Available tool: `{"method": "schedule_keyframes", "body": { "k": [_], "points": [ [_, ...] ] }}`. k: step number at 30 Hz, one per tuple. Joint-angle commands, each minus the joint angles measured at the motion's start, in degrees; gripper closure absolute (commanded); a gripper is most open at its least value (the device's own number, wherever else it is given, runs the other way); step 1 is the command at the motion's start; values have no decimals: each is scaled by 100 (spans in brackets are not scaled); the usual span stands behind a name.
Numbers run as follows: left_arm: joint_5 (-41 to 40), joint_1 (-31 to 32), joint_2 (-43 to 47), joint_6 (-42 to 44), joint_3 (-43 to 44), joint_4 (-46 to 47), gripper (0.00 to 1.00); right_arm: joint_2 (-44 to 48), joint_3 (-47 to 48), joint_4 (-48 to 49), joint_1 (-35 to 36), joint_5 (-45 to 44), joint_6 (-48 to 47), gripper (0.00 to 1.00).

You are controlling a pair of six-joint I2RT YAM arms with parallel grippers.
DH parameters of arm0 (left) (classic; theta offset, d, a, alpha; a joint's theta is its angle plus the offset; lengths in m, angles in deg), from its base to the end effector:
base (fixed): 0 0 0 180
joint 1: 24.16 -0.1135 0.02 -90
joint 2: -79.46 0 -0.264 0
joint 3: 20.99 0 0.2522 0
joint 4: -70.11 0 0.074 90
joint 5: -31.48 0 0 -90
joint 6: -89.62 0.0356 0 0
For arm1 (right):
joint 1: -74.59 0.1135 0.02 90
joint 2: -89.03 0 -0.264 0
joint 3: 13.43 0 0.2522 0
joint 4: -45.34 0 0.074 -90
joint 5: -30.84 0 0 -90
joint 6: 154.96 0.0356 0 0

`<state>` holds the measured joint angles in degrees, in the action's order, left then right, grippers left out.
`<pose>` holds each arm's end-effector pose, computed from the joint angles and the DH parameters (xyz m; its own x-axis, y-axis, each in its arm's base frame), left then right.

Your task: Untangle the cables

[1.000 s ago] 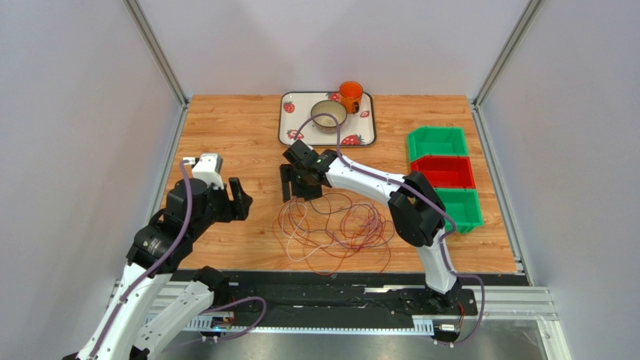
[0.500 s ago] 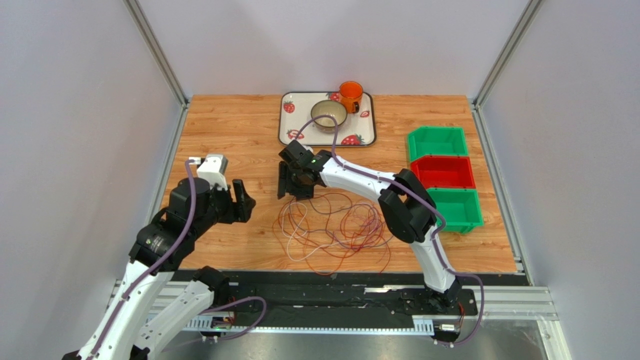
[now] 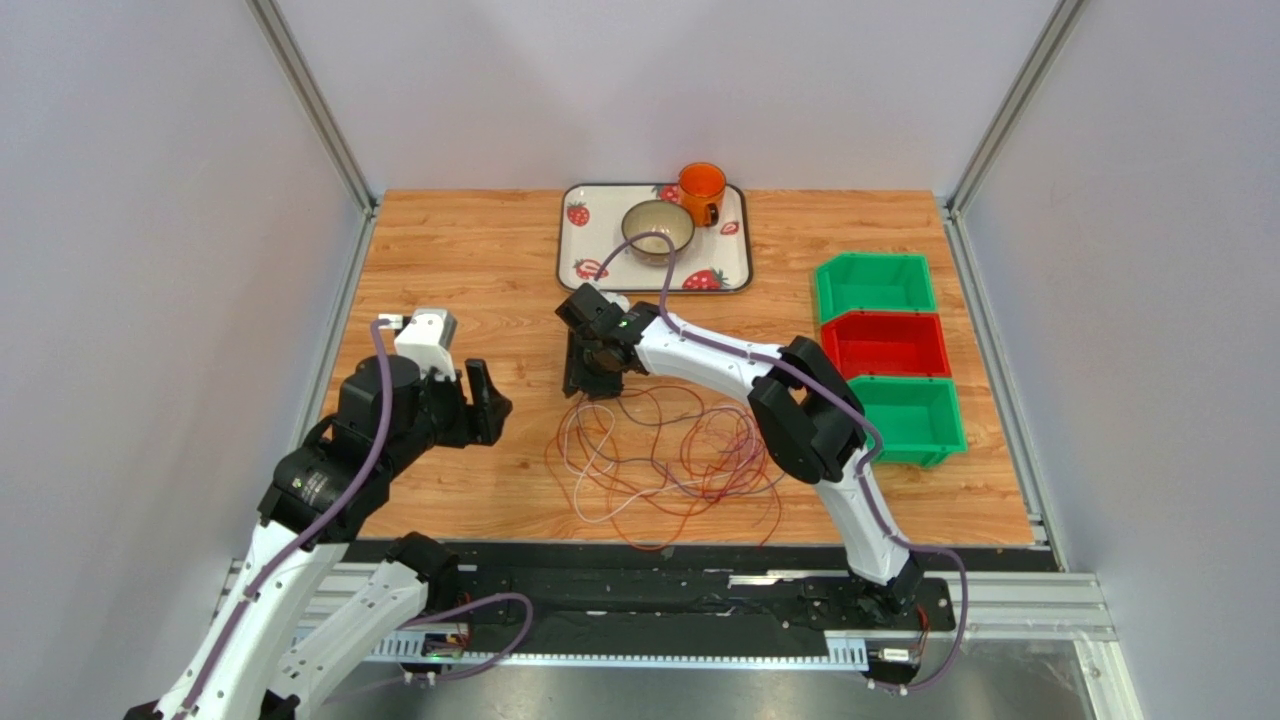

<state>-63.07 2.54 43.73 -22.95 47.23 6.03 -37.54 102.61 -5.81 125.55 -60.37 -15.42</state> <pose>0.1010 -0.0477 0.3458 -0.5809 -0.1361 -0.8025 0.1782 0.9407 -0.2886 0.3012 0.3702 0.1830 -0.9458 0.0414 -0.3220 -0.0779 0.9339 0.3489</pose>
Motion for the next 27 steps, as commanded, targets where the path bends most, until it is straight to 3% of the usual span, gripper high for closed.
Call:
{"method": "schedule_keyframes", "body": {
  "k": [1,4,8,15,19,22,27],
  "points": [
    [52,11,-22,103,-5,172,27,-53,258,-32,19,-230,100,61],
    [60,20,-31,103,-5,172,27,0,187,73,19,-187,82,73],
    [43,20,-49,95,3,164,27,-70,248,83,19,-81,12,100],
    [-19,11,-66,86,4,163,27,166,29,179,19,7,-58,100],
    [16,20,-127,-28,-5,172,30,841,-181,162,19,16,-207,100],
    [559,20,-337,-378,-57,312,34,1456,-514,118,28,-2,-401,100],
    [948,20,-690,-924,-716,1033,36,2406,-1077,-49,-16,33,-848,100]
  ]
}}
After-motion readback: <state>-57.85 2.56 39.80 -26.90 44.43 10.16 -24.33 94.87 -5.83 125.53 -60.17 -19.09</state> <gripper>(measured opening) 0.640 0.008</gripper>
